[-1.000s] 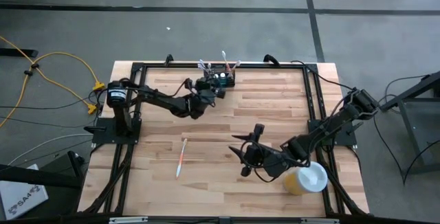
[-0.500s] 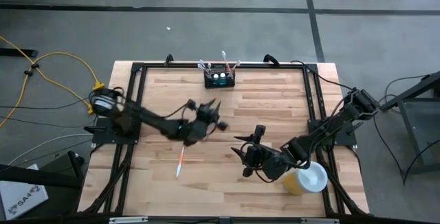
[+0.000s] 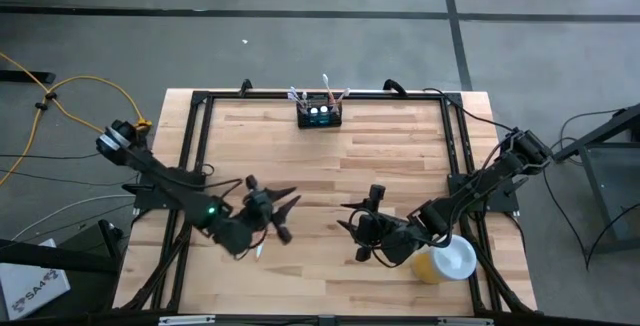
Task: Pick & Place toothbrushing station
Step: Put the orange toothbrush into the wire organizer
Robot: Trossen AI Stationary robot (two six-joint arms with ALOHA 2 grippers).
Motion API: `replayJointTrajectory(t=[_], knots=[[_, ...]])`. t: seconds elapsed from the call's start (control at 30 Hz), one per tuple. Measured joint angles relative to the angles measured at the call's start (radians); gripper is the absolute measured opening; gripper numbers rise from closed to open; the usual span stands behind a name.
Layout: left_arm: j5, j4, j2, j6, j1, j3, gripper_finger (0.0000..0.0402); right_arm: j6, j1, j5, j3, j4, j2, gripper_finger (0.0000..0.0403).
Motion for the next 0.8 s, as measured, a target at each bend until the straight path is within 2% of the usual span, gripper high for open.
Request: replayJointTrajectory(t=[0.1, 0.17, 0.37, 0.5, 0.6, 0.8], knots=[[-0.098, -0.009, -0.003, -0.057, -0.053, 0.000, 0.0097, 0.009, 0.000, -0.004, 0.000, 0.000, 0.000, 0.0185], [-0.123, -0.011, 0.001, -0.083, -0.082, 0.000, 0.0097, 0.013, 0.000, -0.004, 0.000, 0.000, 0.000, 0.0185], [-0.117, -0.052, 0.024, -0.243, -0.136, 0.000, 0.0097, 0.013, 0.000, -0.016, 0.000, -0.003, 0.000, 0.0185], [-0.088, -0.162, 0.027, -0.403, -0.143, -0.001, 0.0097, 0.013, 0.000, -0.036, 0.000, -0.007, 0.000, 0.0185], [-0.015, -0.304, 0.027, -0.593, -0.125, -0.001, 0.0097, 0.019, 0.000, -0.036, 0.000, -0.014, 0.000, 0.0185], [0.284, -0.688, 0.040, -1.077, -0.032, -0.001, 0.0097, 0.023, 0.000, -0.039, 0.000, -0.027, 0.000, 0.0185]])
